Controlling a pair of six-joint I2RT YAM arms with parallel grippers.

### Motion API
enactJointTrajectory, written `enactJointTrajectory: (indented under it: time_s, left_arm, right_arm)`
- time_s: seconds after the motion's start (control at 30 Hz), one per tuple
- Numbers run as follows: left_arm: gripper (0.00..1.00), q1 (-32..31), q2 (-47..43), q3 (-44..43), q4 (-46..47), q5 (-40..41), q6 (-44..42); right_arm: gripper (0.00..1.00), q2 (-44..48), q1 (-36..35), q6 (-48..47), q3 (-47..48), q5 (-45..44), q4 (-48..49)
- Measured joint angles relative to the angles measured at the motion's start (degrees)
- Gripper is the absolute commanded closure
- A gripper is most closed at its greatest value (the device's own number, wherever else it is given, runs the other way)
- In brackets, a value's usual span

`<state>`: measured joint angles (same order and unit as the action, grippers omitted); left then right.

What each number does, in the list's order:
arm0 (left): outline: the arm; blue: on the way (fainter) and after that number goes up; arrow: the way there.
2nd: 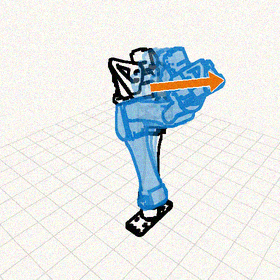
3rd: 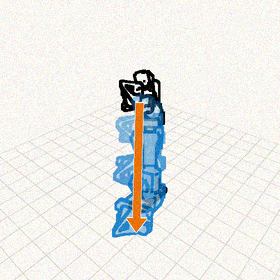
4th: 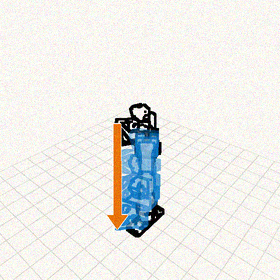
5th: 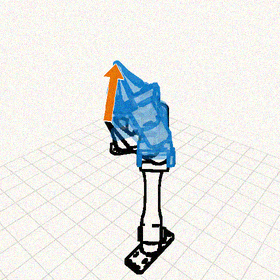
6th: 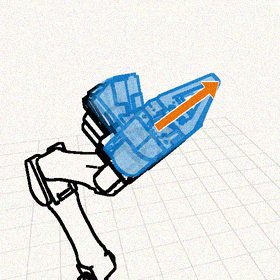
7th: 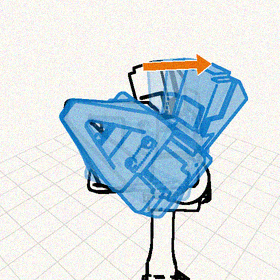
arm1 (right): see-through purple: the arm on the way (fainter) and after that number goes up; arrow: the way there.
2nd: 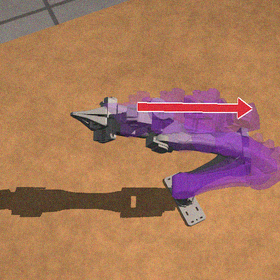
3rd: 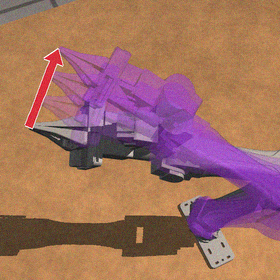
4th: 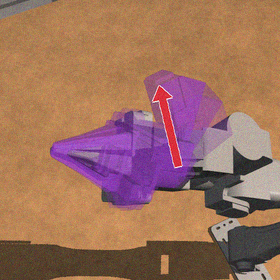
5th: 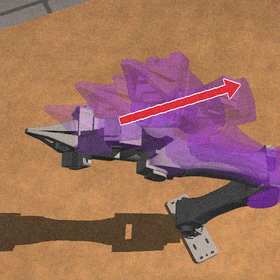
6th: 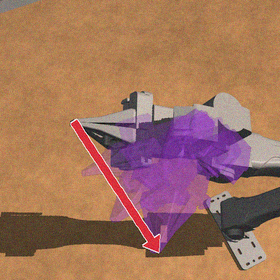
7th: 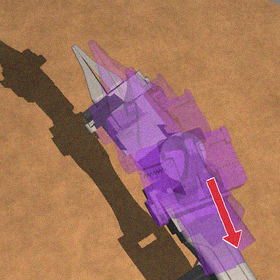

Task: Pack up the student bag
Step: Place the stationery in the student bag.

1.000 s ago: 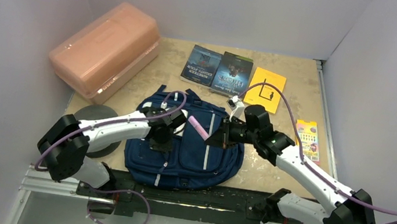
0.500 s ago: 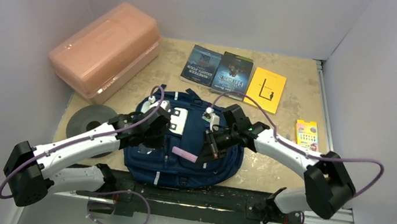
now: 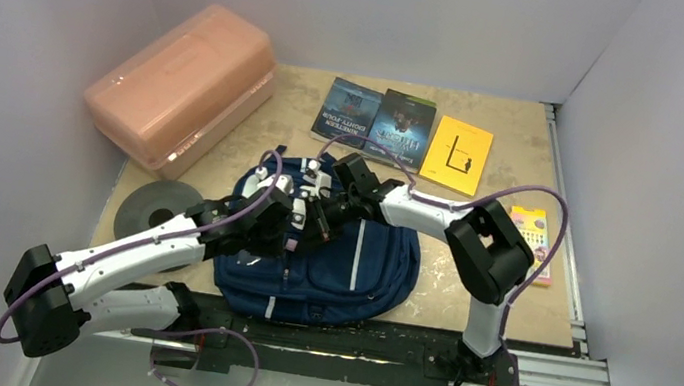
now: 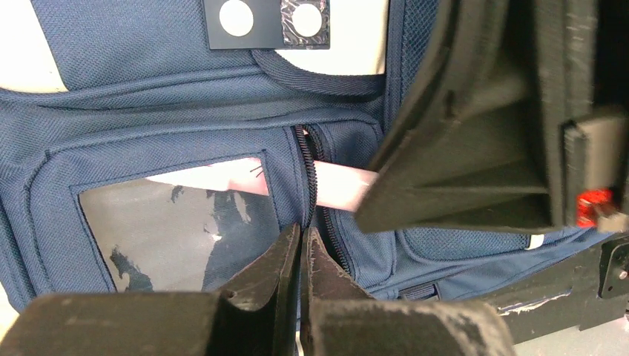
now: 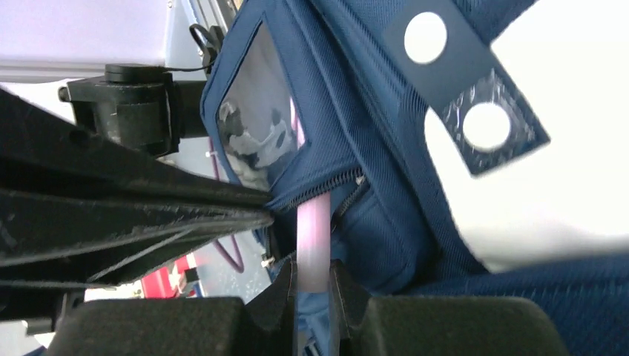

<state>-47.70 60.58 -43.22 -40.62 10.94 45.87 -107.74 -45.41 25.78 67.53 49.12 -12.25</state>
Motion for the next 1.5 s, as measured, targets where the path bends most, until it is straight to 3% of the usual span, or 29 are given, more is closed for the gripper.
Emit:
enactJointTrajectory:
  time_s: [0.13,0.2,0.27,0.33,0.4,0.43,0.6,0.93,1.2,1.5]
  left_arm:
    - [1.0,0.0,-0.5,0.0,0.0,0.0,0.2]
    - [1.0,-0.1,-0.6,0.1,0.0,0.0,0.5]
    - [1.0,-0.1,-0.6,0.2,0.1,0.0,0.6]
    - [1.0,-0.1,-0.7,0.7,0.3,0.0,0.6]
    - [1.0,-0.1,-0.9,0.9,0.3,0.0,0.6]
    - [1.0,-0.1,-1.1,0.9,0.3,0.0,0.6]
    - [1.0,-0.1,-1.7,1.0,0.3,0.0,0.6]
    - [1.0,-0.1,-2.3,1.7,0.8,-0.1,0.6]
    - [1.0,-0.1,-2.3,1.8,0.7,-0.1,0.6]
    - [1.0,-0.1,-3.3,2.3,0.5,1.1,0.9]
  right_arm:
    - [0.47,-3.3,-0.2,2.4,1.8,-0.7,3.7]
    - [0.39,-3.4,-0.2,3.5,1.0,-2.1,5.6]
    - [0.38,-1.1,0.2,4.4,-2.1,-3.1,8.2]
    - [0.42,2.2,1.1,4.9,-5.4,-3.7,9.8]
    - [0.57,5.3,2.3,5.0,-8.2,-5.0,10.2]
    - [0.61,6.4,2.8,5.3,-9.3,-5.8,10.6]
    - [0.7,8.0,2.7,7.8,-13.0,-8.5,12.9]
    - [0.93,4.4,-4.2,13.4,-12.0,-10.9,19.4]
    - [0.94,0.5,-4.9,18.8,-11.2,-17.4,27.3]
    - [0.72,3.8,-5.1,18.1,-11.7,-24.2,28.9]
